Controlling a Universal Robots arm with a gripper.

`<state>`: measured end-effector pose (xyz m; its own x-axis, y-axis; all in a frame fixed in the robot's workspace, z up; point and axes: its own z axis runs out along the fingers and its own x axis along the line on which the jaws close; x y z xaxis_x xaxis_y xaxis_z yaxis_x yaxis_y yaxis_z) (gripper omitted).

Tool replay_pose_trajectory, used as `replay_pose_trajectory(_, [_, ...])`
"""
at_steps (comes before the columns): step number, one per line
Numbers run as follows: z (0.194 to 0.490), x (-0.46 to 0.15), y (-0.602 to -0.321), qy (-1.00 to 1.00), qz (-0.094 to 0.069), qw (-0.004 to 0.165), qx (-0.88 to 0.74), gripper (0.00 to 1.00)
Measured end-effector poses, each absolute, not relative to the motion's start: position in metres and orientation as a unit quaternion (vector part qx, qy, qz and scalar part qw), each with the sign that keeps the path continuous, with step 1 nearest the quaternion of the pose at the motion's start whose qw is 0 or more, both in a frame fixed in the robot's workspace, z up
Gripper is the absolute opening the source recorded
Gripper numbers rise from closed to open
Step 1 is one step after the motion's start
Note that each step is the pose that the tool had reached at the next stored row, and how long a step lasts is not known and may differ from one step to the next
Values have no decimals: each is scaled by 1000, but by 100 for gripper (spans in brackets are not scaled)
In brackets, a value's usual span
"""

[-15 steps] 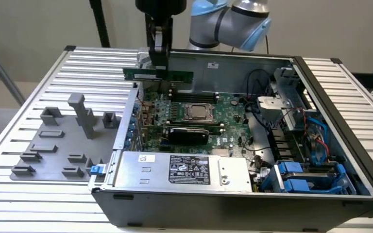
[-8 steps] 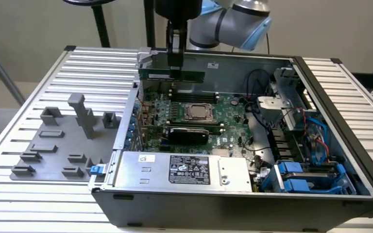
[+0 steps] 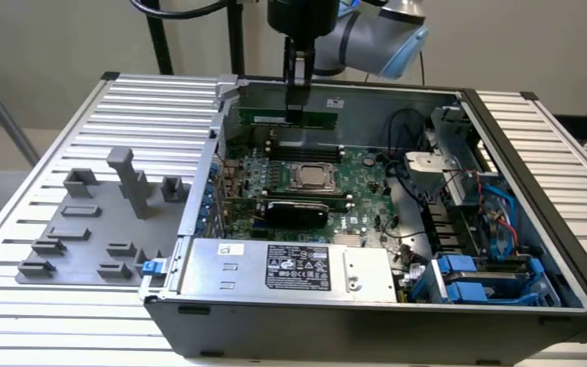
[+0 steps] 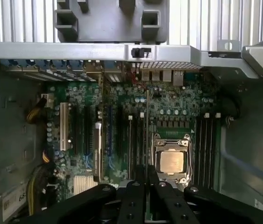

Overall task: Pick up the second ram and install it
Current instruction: 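Insert the second ram into the second slot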

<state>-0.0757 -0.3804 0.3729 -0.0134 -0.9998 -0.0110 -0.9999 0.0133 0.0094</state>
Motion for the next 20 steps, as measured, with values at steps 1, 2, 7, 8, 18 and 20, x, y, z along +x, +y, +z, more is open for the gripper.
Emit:
replay_pose_trajectory(1, [371,-72,-378,712,7,1,-702,0])
replay_pose_trajectory(2, [369,-69,-375,712,7,1,-702,0])
replay_pose_trajectory(7, [360,-56,-363,712,7,1,-702,0])
replay_pose_trajectory(8, [358,-54,-362,712,7,1,-702,0])
replay_pose_trajectory(18, [340,-36,-358,716,7,1,-698,0])
replay_pose_trajectory(20, [338,-35,-358,716,7,1,-698,0])
